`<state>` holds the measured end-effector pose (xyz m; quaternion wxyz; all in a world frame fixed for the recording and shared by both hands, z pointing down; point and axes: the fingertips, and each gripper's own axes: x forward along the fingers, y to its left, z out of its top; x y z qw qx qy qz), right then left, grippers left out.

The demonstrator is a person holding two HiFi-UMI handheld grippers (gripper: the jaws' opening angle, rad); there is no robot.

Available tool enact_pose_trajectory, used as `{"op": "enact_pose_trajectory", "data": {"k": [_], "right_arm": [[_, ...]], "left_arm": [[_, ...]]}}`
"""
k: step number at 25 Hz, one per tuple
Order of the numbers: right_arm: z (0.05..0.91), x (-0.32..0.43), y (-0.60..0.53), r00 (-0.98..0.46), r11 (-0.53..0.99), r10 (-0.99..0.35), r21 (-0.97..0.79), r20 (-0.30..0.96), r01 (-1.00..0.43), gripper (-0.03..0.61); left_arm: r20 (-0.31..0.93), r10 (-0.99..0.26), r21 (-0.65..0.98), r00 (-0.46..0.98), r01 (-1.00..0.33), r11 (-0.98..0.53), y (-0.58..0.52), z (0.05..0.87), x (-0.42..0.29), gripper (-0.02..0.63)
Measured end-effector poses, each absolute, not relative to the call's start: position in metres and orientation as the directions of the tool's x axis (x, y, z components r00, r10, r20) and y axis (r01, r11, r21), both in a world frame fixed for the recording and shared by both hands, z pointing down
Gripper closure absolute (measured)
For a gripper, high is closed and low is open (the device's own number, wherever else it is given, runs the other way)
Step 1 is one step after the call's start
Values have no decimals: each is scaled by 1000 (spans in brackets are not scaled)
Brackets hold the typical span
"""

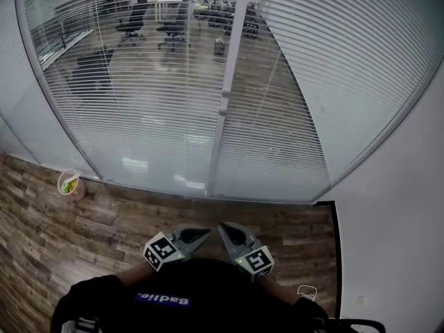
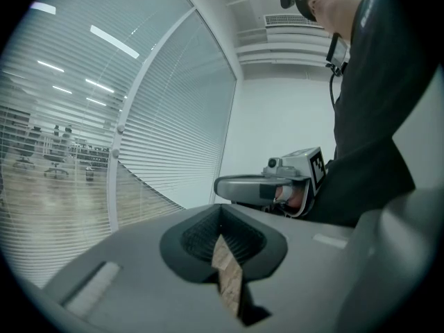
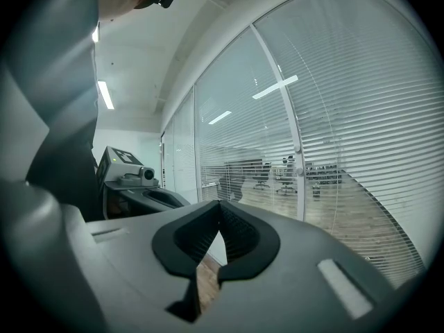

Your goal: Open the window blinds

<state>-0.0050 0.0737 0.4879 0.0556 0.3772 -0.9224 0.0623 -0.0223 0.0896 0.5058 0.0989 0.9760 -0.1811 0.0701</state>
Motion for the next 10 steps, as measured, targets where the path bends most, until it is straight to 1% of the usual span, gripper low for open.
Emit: {"op": "enact_pose_trajectory", "data": {"k": [10], "right_arm": [[488, -4, 76, -704, 701, -693, -83, 155, -708, 577]], "left_arm": [[176, -344, 171, 922, -373, -912, 91, 507, -24, 614]]}}
